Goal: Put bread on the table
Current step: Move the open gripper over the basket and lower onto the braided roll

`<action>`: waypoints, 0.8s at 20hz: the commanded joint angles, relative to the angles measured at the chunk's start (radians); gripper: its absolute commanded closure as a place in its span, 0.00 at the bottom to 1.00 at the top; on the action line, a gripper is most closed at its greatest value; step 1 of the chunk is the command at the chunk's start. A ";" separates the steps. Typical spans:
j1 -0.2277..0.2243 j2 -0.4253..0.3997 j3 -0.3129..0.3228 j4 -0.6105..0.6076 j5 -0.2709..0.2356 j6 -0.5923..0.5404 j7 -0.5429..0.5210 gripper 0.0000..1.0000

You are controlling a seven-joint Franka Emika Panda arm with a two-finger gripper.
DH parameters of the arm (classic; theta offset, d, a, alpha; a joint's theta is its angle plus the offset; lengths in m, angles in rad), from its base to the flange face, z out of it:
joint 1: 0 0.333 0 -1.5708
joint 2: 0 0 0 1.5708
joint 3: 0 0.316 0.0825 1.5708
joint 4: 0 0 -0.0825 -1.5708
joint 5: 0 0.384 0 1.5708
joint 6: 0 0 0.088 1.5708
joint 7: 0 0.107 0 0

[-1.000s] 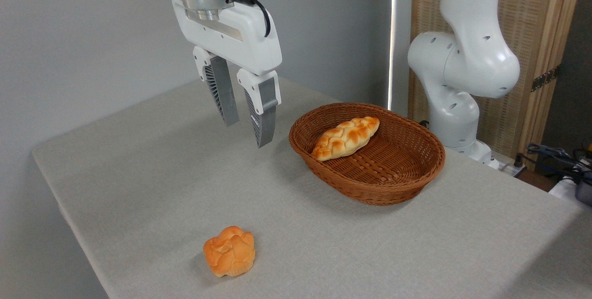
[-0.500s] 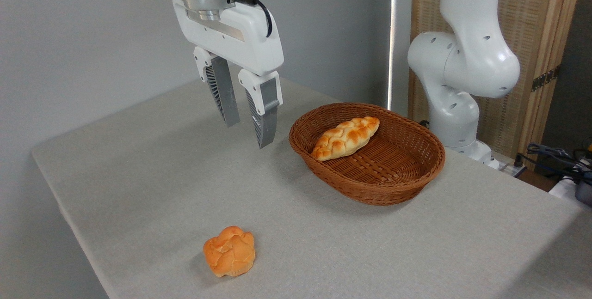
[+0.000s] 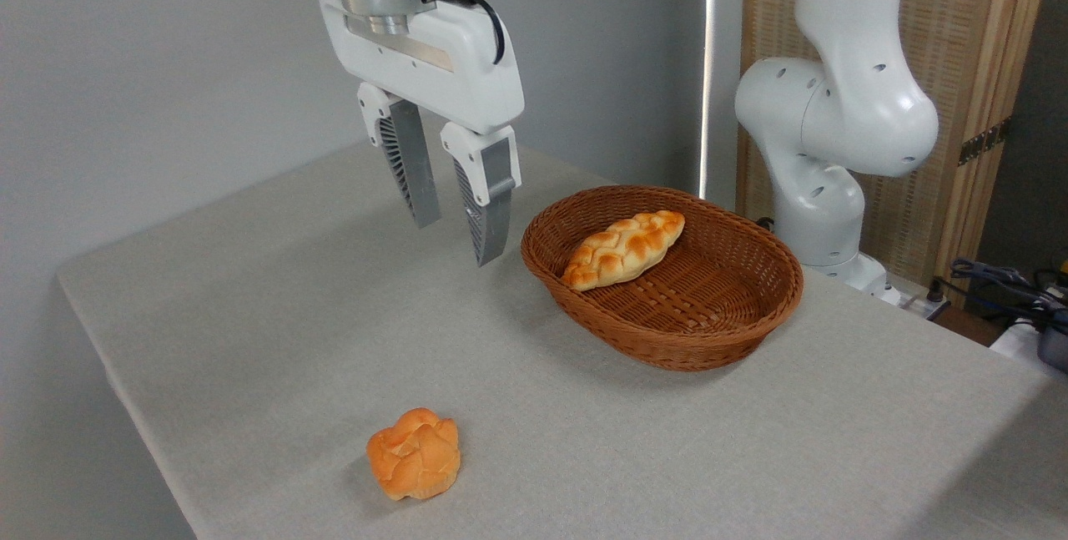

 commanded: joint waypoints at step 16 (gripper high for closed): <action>-0.167 -0.466 -0.004 -0.733 -0.074 0.026 0.032 0.00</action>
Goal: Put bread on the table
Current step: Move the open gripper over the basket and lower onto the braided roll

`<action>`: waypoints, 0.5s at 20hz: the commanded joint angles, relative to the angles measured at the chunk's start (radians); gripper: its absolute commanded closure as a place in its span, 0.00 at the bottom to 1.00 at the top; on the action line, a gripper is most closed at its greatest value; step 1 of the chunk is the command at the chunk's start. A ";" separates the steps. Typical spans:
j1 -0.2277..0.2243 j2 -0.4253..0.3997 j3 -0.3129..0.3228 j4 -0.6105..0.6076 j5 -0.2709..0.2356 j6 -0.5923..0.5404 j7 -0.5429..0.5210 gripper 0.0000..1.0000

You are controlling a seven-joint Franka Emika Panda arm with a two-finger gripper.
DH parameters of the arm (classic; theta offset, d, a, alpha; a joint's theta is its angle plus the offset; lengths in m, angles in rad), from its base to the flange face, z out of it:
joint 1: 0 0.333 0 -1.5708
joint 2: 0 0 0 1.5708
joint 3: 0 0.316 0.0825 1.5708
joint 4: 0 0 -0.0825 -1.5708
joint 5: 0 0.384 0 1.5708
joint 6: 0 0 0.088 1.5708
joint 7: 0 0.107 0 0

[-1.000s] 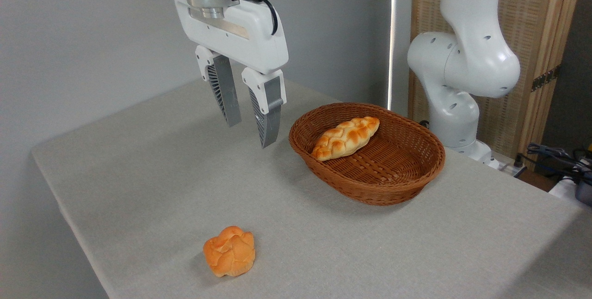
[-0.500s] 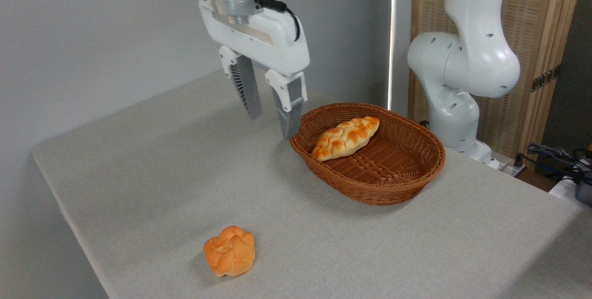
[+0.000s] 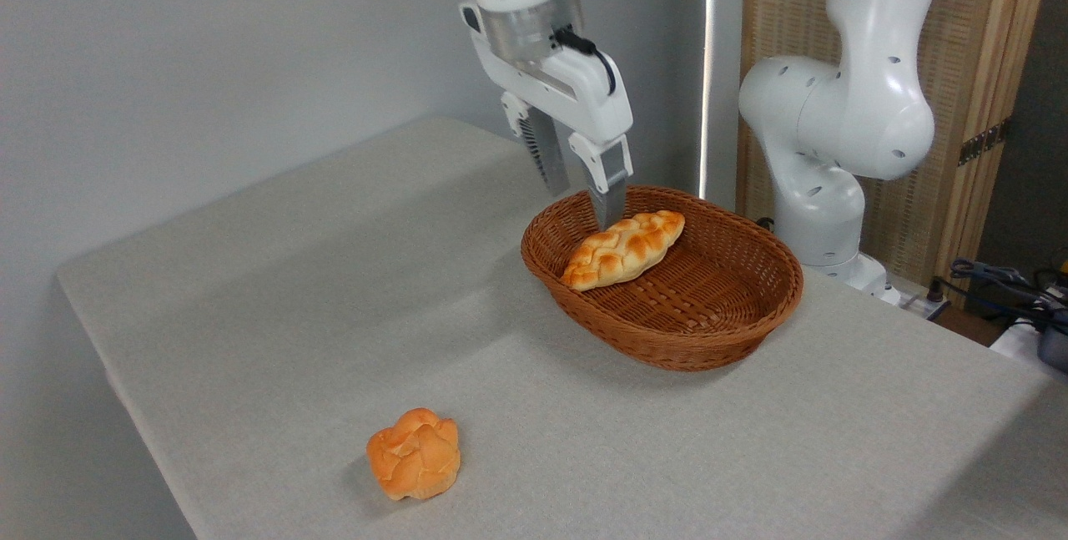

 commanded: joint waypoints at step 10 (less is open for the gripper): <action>-0.069 -0.042 0.010 -0.236 -0.033 0.081 0.023 0.00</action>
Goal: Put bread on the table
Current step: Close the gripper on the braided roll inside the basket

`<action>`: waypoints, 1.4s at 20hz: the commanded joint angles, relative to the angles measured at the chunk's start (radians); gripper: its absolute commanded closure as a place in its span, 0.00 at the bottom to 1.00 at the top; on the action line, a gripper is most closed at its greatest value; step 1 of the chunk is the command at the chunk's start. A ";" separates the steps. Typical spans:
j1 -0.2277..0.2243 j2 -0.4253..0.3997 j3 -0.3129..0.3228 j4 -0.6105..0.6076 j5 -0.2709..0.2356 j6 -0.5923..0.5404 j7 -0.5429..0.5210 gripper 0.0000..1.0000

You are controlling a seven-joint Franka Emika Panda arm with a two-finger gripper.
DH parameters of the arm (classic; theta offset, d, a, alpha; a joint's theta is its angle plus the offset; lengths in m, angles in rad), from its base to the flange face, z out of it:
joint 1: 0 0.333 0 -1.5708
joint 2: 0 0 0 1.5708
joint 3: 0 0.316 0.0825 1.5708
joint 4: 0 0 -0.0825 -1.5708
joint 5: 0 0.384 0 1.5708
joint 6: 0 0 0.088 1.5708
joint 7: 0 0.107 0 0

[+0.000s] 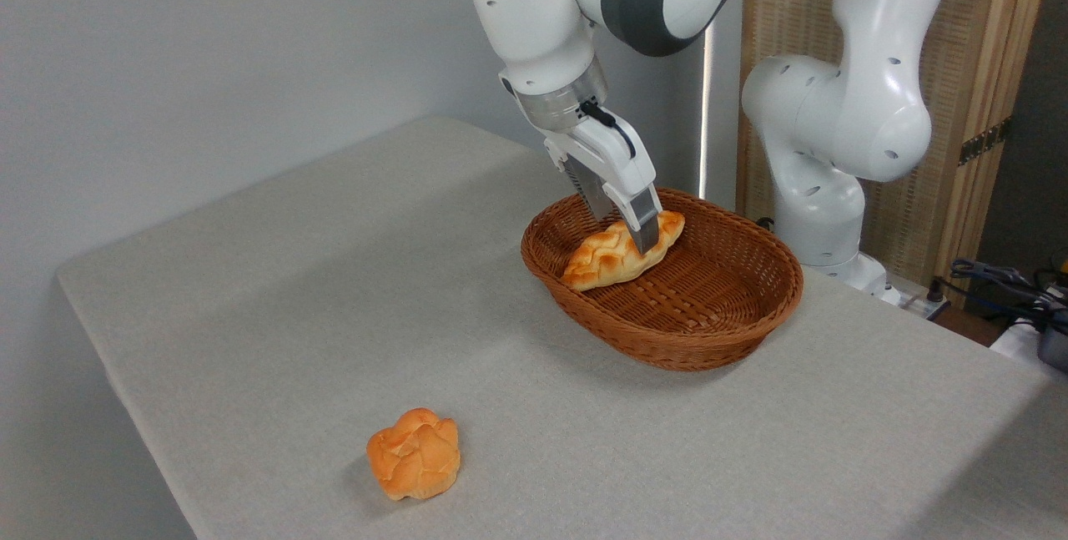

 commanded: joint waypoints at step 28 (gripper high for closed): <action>-0.006 -0.008 -0.033 -0.107 -0.010 0.125 0.017 0.64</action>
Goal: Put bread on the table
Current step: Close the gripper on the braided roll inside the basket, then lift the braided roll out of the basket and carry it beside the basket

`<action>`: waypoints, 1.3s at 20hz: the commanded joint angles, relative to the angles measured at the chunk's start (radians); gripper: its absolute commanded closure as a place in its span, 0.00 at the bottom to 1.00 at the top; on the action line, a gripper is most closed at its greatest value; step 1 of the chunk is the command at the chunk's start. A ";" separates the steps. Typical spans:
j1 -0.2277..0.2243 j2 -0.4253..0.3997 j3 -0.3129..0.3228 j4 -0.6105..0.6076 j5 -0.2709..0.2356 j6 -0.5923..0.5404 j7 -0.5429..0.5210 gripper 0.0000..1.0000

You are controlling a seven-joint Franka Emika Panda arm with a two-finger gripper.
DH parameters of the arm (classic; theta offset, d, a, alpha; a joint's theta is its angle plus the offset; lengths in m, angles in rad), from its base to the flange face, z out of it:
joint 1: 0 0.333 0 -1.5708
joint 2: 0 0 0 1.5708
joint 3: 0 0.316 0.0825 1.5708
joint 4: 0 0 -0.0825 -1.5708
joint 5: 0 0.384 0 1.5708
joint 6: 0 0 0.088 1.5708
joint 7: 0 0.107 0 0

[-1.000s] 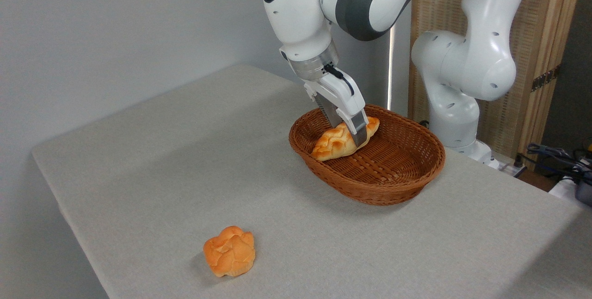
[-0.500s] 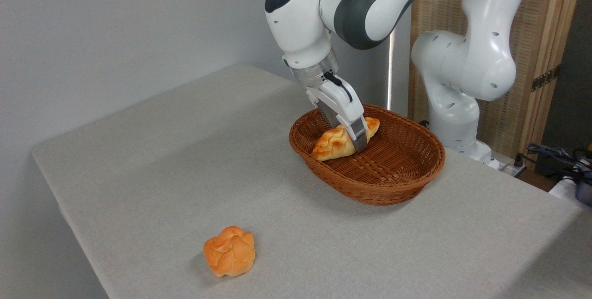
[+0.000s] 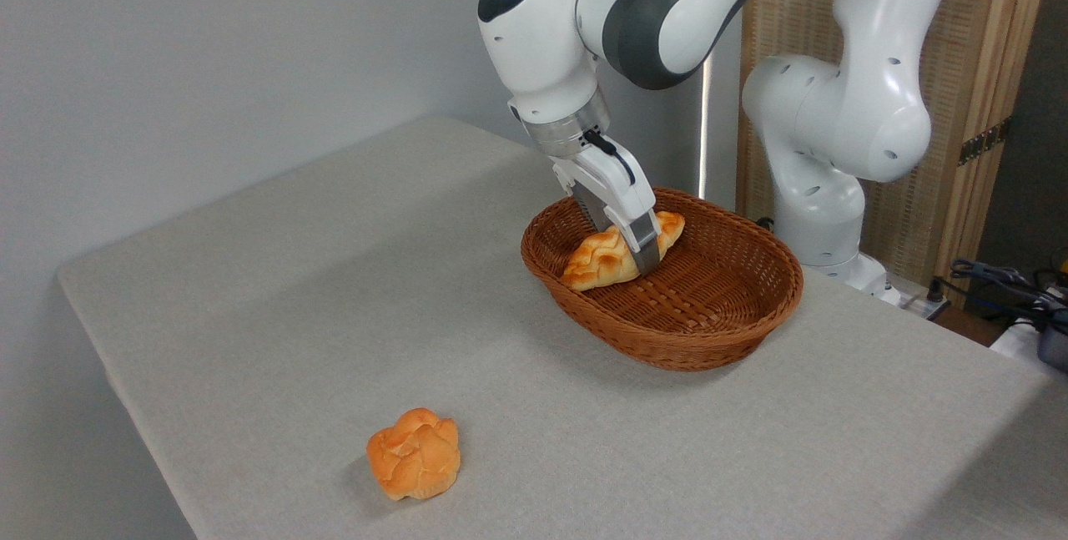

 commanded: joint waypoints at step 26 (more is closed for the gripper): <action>0.031 0.163 0.086 0.494 0.049 0.041 0.096 0.57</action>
